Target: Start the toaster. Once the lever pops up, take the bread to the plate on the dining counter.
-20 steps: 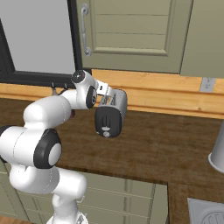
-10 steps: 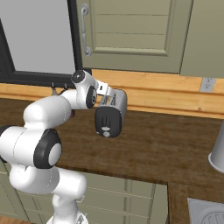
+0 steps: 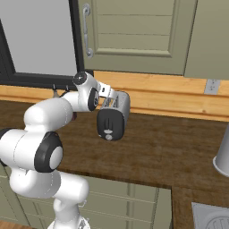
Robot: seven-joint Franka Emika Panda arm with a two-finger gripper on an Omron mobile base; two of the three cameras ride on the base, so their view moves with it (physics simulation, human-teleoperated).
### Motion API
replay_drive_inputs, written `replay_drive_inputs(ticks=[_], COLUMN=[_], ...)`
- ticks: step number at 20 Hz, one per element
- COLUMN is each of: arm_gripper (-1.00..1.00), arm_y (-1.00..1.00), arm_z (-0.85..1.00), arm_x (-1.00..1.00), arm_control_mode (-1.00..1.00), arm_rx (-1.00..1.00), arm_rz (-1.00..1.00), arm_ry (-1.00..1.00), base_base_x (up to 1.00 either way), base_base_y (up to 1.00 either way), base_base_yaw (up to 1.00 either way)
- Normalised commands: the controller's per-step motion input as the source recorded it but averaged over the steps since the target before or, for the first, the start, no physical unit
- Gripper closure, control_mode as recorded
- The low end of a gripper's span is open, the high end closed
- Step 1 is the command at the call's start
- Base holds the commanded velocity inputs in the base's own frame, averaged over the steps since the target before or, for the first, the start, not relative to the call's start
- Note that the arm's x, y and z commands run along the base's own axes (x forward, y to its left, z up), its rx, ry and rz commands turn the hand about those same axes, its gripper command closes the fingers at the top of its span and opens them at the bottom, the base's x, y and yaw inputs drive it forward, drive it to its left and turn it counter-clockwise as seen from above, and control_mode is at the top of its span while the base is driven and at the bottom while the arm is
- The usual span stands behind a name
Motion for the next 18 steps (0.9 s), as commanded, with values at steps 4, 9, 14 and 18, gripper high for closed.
replay_drive_inputs(ticks=[4, 9, 14, 18], arm_gripper=[-1.0, -1.0, -1.0, -1.0], arm_y=[0.0, 0.0, 0.0, 0.0], arm_z=[0.0, 0.0, 0.0, 0.0], arm_x=[0.0, 0.0, 0.0, 0.0], arm_control_mode=[-1.0, -1.0, -1.0, -1.0], arm_rx=[0.0, 0.0, 0.0, 0.0], arm_rz=[0.0, 0.0, 0.0, 0.0], arm_ry=[0.0, 0.0, 0.0, 0.0], base_base_x=[0.0, 0.0, 0.0, 0.0], base_base_y=[0.0, 0.0, 0.0, 0.0], base_base_yaw=[0.0, 0.0, 0.0, 0.0])
